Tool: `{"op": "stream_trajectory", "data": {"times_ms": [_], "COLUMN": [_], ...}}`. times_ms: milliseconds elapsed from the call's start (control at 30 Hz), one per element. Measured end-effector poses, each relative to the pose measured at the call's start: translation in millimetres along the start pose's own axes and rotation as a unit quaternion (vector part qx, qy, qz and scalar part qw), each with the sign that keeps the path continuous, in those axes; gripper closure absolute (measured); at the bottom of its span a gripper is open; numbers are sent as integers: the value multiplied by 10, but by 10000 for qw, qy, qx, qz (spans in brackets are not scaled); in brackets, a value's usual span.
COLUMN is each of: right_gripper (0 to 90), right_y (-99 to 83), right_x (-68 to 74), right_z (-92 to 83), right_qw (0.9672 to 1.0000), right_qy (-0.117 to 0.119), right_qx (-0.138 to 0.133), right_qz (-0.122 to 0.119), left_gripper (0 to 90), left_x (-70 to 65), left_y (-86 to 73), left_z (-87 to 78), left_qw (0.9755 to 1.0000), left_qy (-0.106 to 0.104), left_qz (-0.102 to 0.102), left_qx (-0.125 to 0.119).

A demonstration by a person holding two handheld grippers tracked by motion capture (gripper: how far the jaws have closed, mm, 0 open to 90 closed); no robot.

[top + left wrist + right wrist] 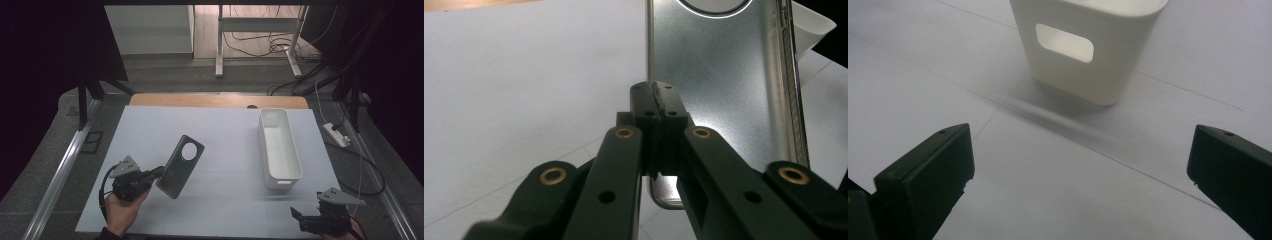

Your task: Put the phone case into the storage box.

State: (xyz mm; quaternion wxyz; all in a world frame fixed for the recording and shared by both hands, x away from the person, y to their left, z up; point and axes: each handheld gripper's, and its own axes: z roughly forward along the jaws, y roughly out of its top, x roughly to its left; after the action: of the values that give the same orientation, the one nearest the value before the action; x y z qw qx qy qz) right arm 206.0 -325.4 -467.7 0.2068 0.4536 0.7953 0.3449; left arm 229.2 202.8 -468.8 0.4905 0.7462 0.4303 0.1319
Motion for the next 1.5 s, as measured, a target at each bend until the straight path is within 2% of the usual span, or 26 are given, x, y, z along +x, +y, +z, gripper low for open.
{"op": "stream_trajectory", "data": {"times_ms": [300,567,667,967,1100,1200,1500], "right_gripper": [0,0,0,0,0,0,0], "right_y": [0,5,21,165,248,293,490], "right_x": [-3,1,-4,1,20,37,58], "right_z": [-1,-18,-13,3,47,91,192], "right_qw": [10000,9999,9996,9982,9971,9972,9942], "right_qy": [10,56,261,524,684,676,1005], "right_qx": [-5,-90,-102,-275,-321,-284,-348], "right_qz": [13,-20,83,74,-41,-171,-160], "left_gripper": [893,893,893,893,893,893,893], "left_x": [-135,-142,-150,-165,-168,-167,-168], "left_y": [-81,-66,-56,-24,1,11,52], "left_z": [-64,-56,-38,36,76,91,152], "left_qw": [10000,10000,10000,9999,9999,9999,9998], "left_qy": [36,5,-12,-60,-81,-89,-130], "left_qz": [-5,4,46,88,109,116,146], "left_qx": [-48,-71,-49,-4,12,13,36]}}
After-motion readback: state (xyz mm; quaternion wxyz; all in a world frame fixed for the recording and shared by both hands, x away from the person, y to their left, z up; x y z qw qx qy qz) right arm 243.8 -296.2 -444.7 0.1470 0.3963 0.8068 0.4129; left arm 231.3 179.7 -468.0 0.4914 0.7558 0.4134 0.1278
